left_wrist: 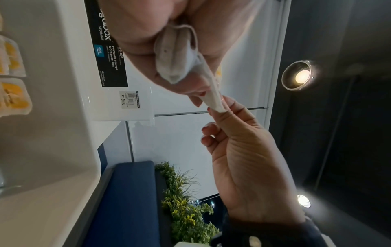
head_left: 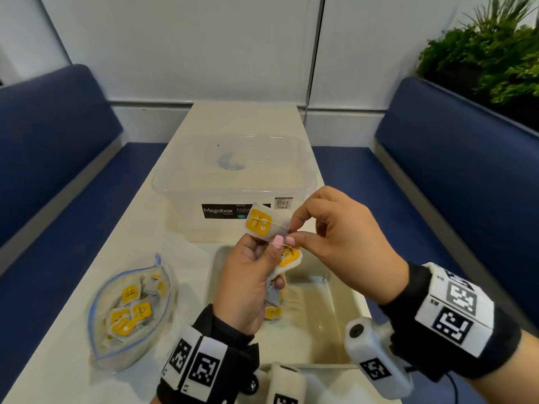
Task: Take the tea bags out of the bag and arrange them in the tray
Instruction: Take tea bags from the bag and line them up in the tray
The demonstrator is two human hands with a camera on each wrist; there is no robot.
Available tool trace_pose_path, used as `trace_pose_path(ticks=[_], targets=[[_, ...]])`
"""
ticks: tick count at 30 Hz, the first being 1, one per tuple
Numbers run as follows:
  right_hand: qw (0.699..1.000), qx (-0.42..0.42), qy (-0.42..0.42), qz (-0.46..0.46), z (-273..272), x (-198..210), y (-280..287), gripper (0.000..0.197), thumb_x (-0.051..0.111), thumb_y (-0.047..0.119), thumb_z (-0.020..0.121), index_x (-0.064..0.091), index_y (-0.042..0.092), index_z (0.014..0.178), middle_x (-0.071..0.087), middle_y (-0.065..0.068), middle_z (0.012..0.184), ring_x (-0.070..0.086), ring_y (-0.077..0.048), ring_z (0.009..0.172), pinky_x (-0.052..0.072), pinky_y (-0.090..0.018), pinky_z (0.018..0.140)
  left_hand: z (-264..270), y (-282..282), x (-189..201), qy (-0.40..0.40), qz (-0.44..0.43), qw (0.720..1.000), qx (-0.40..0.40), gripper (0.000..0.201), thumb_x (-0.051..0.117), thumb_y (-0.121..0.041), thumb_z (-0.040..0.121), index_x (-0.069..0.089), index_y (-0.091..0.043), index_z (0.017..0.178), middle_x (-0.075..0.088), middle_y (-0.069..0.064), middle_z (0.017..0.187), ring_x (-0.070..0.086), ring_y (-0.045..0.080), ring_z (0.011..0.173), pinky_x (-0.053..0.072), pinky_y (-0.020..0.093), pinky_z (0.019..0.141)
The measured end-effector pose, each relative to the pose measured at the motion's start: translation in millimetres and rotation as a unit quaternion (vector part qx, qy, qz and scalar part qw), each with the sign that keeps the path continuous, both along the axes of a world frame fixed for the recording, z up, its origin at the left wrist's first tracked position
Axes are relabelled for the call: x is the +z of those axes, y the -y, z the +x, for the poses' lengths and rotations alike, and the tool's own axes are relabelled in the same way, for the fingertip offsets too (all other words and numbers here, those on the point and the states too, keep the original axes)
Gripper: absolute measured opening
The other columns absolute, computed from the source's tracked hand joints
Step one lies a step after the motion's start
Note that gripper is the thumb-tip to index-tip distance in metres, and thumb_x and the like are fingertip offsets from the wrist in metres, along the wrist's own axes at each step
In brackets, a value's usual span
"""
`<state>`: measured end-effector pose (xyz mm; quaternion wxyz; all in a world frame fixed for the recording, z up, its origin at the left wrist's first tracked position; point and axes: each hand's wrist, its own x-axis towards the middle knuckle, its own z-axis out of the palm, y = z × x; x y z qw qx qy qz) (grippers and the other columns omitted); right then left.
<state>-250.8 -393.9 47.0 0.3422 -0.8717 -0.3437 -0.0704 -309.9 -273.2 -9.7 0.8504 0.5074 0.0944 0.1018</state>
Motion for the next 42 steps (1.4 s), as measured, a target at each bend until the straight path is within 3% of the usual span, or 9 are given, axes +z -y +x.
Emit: trace_pose_path(ticks=[8,12,16,22,28,30,35,39,42], targets=[[1.0,-0.001,-0.03,0.006,4,-9,3,0.009,0.072,0.024,0.08,0.063,0.026,0.078,0.052,0.012,0.082,0.047,0.004,0.074,0.033,-0.009,0.062,1,9,-10,-0.007,0.01,0.999,0.036,0.037,0.063,-0.028,0.081,0.061,-0.01,0.113,0.065,-0.005,0.076,0.051,0.004,0.051,0.036,0.019,0.04],[1.0,-0.009,-0.018,-0.002,4,-6,-1,0.007,0.072,0.026,0.08,0.066,0.026,0.083,0.052,0.013,0.086,0.046,0.006,0.072,0.032,-0.009,0.063,2,5,-6,-0.005,0.021,0.999,0.031,0.026,0.066,-0.026,0.081,0.063,-0.015,0.104,0.067,-0.005,0.074,0.052,0.004,0.051,0.036,0.018,0.039],[0.999,-0.014,-0.023,-0.018,4,-5,-10,0.007,0.069,0.026,0.083,0.062,0.028,0.08,0.052,0.013,0.085,0.045,0.003,0.068,0.032,-0.009,0.063,3,-3,-3,-0.005,0.029,0.999,0.023,0.027,0.056,-0.027,0.074,0.063,-0.019,0.099,0.068,-0.009,0.073,0.053,0.002,0.052,0.036,0.017,0.04],[0.999,-0.03,-0.023,0.033,1,-10,-18,0.012,0.072,0.025,0.08,0.061,0.029,0.075,0.053,0.014,0.081,0.048,0.0,0.072,0.035,-0.01,0.063,4,-17,-1,-0.023,-0.03,0.999,0.012,0.025,0.057,-0.027,0.073,0.062,-0.011,0.092,0.06,-0.004,0.058,0.045,0.007,0.043,0.034,0.016,0.036],[0.986,-0.03,-0.132,0.102,-2,-13,-29,0.019,0.075,0.02,0.077,0.062,0.03,0.067,0.056,0.017,0.063,0.051,0.009,0.063,0.037,-0.007,0.059,1,-28,-1,-0.04,-0.072,0.997,-0.013,0.02,0.057,-0.027,0.072,0.062,-0.012,0.086,0.057,-0.001,0.059,0.046,0.006,0.043,0.036,0.015,0.035],[0.978,-0.018,-0.173,0.118,-3,-14,-31,0.019,0.076,0.022,0.076,0.063,0.03,0.065,0.058,0.025,0.061,0.052,0.008,0.057,0.037,-0.007,0.055,0,-31,-1,-0.039,-0.062,0.997,-0.018,0.018,0.057,-0.026,0.072,0.061,-0.013,0.084,0.056,-0.004,0.054,0.047,0.005,0.042,0.036,0.014,0.036],[0.983,-0.048,-0.15,0.097,-1,-8,-30,0.018,0.073,0.038,0.076,0.064,0.025,0.066,0.054,0.03,0.053,0.049,0.002,0.05,0.036,-0.009,0.05,-1,-39,-1,-0.03,-0.022,0.999,-0.021,0.022,0.058,-0.025,0.074,0.065,-0.017,0.093,0.066,-0.004,0.067,0.049,0.003,0.046,0.034,0.014,0.037],[0.993,-0.029,-0.088,0.069,7,7,-31,0.007,0.064,0.034,0.085,0.061,0.027,0.087,0.062,0.021,0.073,0.05,0.004,0.059,0.038,-0.008,0.057,-4,-42,-3,-0.042,0.057,0.997,-0.03,0.028,0.06,-0.028,0.073,0.066,-0.016,0.097,0.073,0.007,0.088,0.052,0.007,0.055,0.036,0.016,0.04],[0.997,0.052,-0.046,-0.031,13,21,-37,0.027,0.061,0.032,0.088,0.059,0.03,0.115,0.061,0.014,0.101,0.049,0.015,0.075,0.037,-0.003,0.068,-5,-43,-4,-0.047,0.123,0.99,-0.041,0.017,0.064,-0.024,0.079,0.068,-0.016,0.093,0.07,0.018,0.093,0.053,0.009,0.056,0.037,0.018,0.04]])
